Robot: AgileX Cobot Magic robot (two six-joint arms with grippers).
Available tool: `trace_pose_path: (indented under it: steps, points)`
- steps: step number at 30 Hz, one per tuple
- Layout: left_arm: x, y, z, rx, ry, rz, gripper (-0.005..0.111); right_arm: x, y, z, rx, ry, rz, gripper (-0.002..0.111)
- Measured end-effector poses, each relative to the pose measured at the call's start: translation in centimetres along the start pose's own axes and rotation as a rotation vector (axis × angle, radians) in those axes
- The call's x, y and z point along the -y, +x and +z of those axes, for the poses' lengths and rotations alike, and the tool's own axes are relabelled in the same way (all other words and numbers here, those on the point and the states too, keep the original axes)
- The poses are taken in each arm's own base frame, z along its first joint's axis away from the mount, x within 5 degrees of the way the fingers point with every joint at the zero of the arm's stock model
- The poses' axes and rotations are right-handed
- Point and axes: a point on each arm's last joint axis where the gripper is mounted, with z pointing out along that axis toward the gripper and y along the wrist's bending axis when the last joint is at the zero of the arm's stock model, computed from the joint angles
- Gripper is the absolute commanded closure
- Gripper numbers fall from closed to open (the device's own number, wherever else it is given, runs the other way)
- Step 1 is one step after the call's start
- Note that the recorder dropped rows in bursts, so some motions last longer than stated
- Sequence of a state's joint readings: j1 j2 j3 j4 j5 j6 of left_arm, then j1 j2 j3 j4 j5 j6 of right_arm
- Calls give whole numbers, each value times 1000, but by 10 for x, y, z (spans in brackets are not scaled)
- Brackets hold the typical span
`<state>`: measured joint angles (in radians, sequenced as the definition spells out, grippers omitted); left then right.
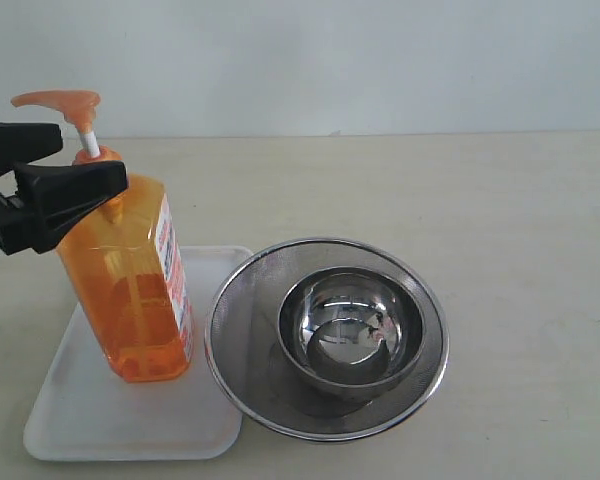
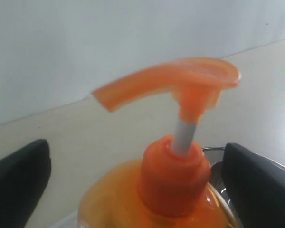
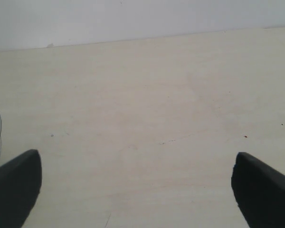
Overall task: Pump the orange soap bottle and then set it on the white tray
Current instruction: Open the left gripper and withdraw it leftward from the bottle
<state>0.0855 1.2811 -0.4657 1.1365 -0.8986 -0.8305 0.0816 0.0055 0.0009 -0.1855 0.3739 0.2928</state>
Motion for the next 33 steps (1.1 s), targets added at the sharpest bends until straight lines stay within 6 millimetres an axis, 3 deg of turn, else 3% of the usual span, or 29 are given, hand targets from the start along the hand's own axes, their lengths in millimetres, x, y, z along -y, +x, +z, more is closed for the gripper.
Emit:
trace_pose_path:
  steps: [10,13,16,20,21,26,33]
  points:
    - [33,9,-31,5,14,-91,17,0,0,0,0,0,0,3]
    - [45,13,-41,19,15,-142,25,0,0,0,0,0,0,3]
    - [58,20,-53,36,17,-176,47,0,0,0,0,0,0,3]
    - [73,35,-67,49,18,-234,94,0,0,0,0,0,0,3]
    - [78,39,-71,54,21,-240,101,0,0,0,0,0,0,3]
    - [93,54,-83,82,40,-257,101,0,0,0,0,0,0,3]
    - [112,50,-92,150,189,-206,101,0,0,0,0,0,0,3]
